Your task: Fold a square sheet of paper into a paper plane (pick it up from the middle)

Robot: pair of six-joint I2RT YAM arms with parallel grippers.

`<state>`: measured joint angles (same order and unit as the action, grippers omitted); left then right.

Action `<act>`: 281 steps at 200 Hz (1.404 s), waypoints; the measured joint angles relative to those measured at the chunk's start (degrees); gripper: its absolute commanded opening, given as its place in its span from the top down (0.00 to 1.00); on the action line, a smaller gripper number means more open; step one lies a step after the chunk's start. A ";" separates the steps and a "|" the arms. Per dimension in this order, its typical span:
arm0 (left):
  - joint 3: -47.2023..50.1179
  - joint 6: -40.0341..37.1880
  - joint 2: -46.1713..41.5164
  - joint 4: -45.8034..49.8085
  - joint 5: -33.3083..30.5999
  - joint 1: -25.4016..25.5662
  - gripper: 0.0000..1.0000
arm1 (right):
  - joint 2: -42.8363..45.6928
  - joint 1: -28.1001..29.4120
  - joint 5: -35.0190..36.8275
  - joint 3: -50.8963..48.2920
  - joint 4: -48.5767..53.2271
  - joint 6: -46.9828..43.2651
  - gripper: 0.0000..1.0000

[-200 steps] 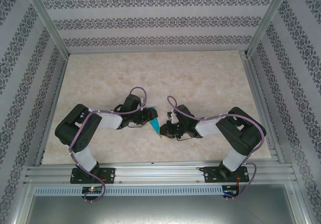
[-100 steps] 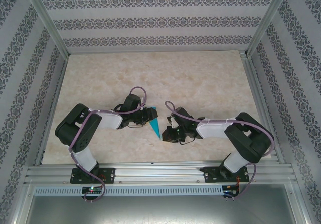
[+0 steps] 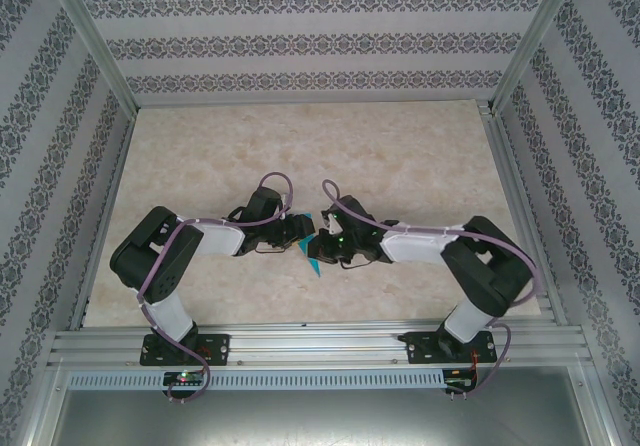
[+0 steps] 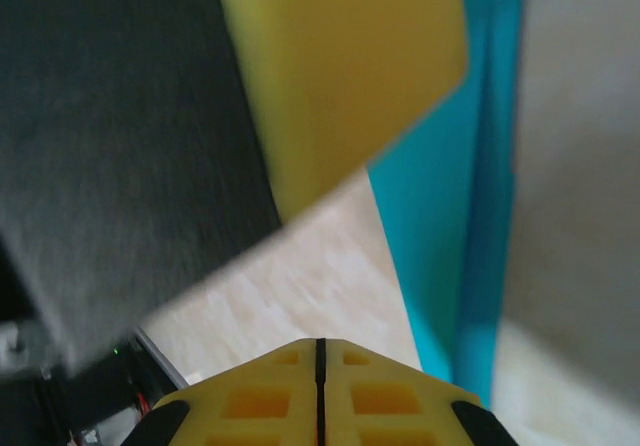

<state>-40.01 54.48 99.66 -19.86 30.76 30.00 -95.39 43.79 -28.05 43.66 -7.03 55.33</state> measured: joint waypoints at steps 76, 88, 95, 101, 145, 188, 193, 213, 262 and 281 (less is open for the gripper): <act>-0.42 0.90 0.11 0.68 -0.11 0.00 0.55 | -3.78 0.50 -1.84 -2.69 -1.31 1.07 0.91; -0.42 1.27 0.15 0.68 -0.13 0.00 0.55 | -3.58 0.59 -1.88 -3.89 -3.30 0.98 0.91; -0.42 1.38 0.15 0.68 -0.13 0.00 0.55 | -3.34 0.61 -1.92 -4.57 -4.26 0.90 0.91; -0.42 1.46 0.15 0.68 -0.15 0.00 0.55 | -3.10 0.61 -1.97 -5.16 -4.94 0.81 0.91; -0.42 2.01 0.15 0.68 -0.37 -0.02 0.55 | -0.52 0.61 -1.99 -8.50 -6.08 -0.20 0.91; -0.42 2.54 0.17 0.68 -0.52 -0.02 0.56 | 1.42 0.61 -1.99 -10.69 -6.36 -0.42 0.90; -0.42 2.54 0.17 0.68 -0.52 -0.02 0.56 | 1.64 0.61 -1.99 -10.75 -6.19 -0.44 0.90; -0.42 2.56 0.17 0.68 -0.55 -0.02 0.56 | 2.67 0.61 -2.01 -10.82 -4.20 -0.68 0.90; -0.55 2.60 0.33 0.81 -0.50 -0.07 0.56 | 7.65 -0.17 -1.29 -8.98 3.91 -2.67 0.88; -0.55 2.78 0.33 0.81 -0.50 -0.07 0.56 | 8.92 -1.01 -0.59 -7.82 3.98 -2.80 0.87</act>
<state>-40.56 57.25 99.98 -19.05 30.26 29.93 -86.48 42.78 -28.64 35.83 -3.05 52.53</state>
